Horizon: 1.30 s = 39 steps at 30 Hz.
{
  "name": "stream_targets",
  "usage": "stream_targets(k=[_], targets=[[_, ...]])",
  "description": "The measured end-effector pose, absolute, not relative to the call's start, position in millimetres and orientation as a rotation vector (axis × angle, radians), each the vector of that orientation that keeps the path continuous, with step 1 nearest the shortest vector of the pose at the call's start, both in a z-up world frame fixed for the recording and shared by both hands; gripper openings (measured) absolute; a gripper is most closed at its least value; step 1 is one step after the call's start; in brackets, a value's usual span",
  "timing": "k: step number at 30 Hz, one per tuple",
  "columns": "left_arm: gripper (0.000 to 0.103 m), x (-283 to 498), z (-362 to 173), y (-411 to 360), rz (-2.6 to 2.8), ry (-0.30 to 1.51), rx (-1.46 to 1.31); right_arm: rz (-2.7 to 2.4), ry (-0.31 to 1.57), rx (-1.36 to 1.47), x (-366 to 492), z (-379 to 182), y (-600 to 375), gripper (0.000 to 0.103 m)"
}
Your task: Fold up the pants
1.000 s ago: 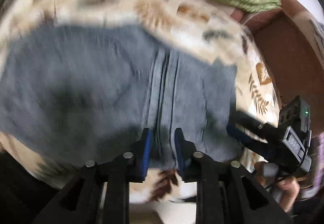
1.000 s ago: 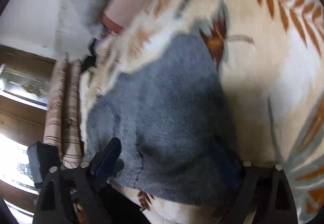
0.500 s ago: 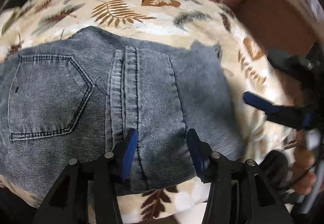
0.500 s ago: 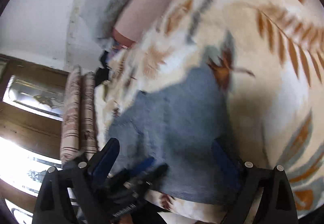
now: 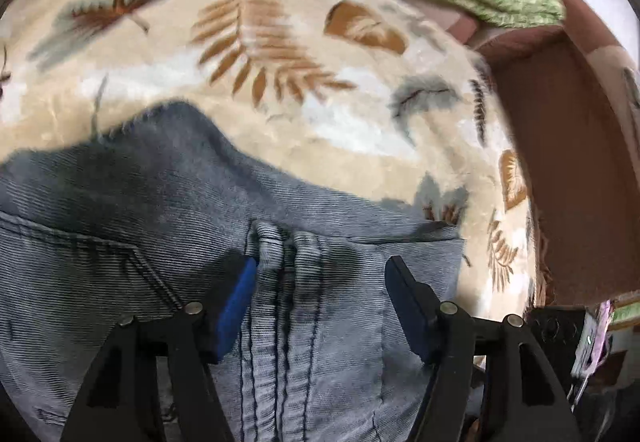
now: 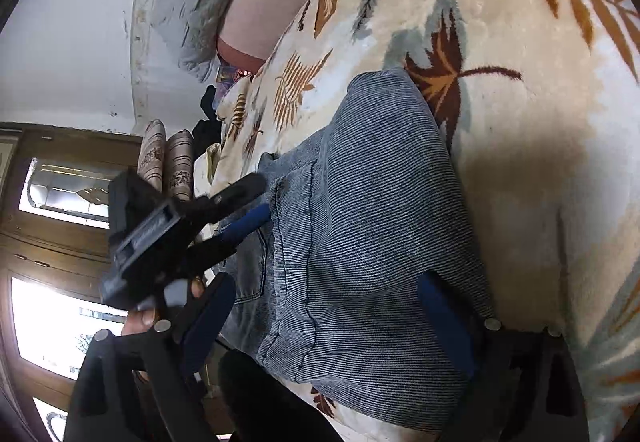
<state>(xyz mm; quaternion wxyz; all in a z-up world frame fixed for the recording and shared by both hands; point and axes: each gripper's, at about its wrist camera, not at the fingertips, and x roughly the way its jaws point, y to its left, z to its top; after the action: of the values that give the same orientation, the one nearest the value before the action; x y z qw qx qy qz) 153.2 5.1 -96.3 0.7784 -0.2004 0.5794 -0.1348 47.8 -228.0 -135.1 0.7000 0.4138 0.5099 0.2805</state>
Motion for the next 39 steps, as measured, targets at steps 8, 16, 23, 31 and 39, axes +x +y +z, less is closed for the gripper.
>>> stream_targets(k=[8,16,23,31,39], targets=[[0.013,151,-97,11,-0.250,1.239,-0.388,0.631,1.142,0.926,49,-136,-229,0.094],[0.012,122,-73,-2,-0.137,1.092,-0.232,0.578,1.085,0.830,56,-89,-237,0.094],[0.018,138,-99,12,-0.167,1.123,-0.303,0.627,1.091,0.835,118,-88,-220,0.097],[0.042,67,-47,6,-0.357,1.031,-0.340,0.558,1.164,0.899,131,-130,-228,0.096],[0.043,53,-95,-51,-0.328,1.102,-0.017,0.535,1.143,0.937,131,-112,-244,0.097]])
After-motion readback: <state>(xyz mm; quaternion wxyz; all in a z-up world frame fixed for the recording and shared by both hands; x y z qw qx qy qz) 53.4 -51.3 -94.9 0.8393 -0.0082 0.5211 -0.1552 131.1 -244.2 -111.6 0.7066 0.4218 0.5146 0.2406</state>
